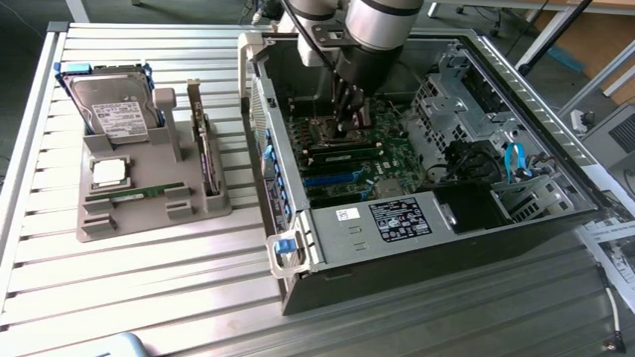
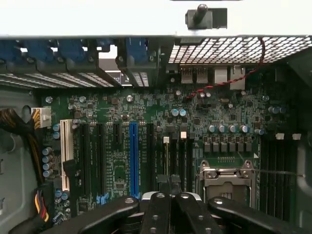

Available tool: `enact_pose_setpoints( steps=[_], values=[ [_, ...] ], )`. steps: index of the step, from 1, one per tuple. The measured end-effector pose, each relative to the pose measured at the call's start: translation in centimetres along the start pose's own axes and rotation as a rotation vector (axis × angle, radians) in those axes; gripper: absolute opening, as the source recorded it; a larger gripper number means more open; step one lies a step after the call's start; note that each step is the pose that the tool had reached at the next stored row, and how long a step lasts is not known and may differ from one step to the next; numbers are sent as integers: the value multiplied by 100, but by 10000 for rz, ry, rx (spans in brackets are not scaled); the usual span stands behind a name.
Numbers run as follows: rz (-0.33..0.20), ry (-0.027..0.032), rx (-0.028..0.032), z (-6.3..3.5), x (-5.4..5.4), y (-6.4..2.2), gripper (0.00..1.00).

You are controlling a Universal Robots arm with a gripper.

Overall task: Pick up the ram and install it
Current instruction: 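Press down the ram until it locks into place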

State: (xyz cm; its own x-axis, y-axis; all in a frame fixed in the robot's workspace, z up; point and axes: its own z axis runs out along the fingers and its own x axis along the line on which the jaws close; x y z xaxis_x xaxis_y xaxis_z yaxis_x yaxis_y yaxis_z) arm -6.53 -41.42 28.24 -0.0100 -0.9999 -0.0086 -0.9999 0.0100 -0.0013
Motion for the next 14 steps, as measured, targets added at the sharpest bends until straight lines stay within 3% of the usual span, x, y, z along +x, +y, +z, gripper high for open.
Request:
enact_pose_setpoints(
  steps=[14],
  values=[
    [1,12,-65,3,-3,-318,11]
  ],
)
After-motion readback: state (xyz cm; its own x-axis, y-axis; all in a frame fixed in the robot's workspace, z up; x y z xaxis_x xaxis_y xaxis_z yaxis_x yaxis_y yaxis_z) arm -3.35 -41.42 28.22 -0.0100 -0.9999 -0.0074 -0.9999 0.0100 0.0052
